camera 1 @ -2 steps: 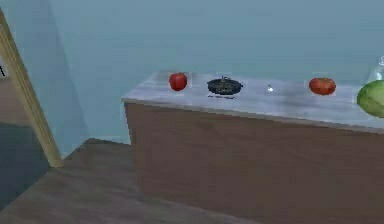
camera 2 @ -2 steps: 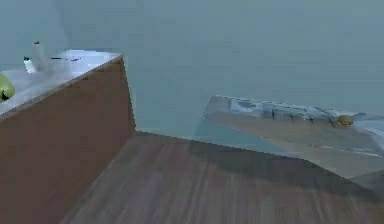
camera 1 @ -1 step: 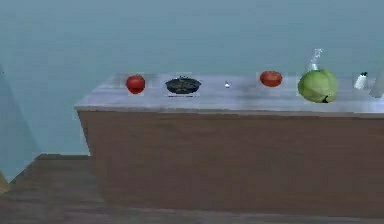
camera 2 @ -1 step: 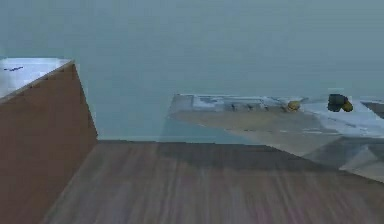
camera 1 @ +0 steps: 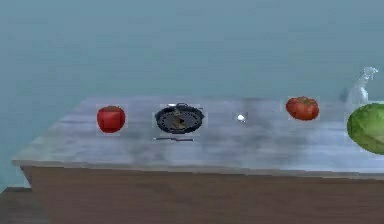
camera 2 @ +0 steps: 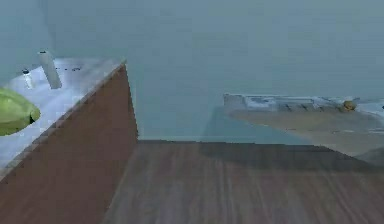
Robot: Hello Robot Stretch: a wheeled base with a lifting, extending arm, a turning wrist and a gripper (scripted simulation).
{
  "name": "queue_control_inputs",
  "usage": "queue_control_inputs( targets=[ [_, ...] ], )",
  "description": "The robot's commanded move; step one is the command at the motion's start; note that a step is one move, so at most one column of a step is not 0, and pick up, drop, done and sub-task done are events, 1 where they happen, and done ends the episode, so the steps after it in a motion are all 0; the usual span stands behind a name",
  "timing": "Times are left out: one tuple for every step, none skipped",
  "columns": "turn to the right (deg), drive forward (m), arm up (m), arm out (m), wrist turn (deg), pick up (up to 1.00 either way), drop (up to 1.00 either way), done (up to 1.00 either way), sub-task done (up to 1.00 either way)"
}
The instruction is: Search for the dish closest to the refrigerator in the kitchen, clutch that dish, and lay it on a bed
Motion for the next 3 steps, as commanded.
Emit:
queue_control_inputs(
  targets=[
    [45.0, 0.00, 0.00, 0.00, 0.0, 0.00, 0.00, 0.00, 0.00],
    [45.0, 0.00, 0.00, 0.00, 0.0, 0.00, 0.00, 0.00, 0.00],
    [45.0, 0.00, 0.00, 0.00, 0.0, 0.00, 0.00, 0.00, 0.00]
  ],
)
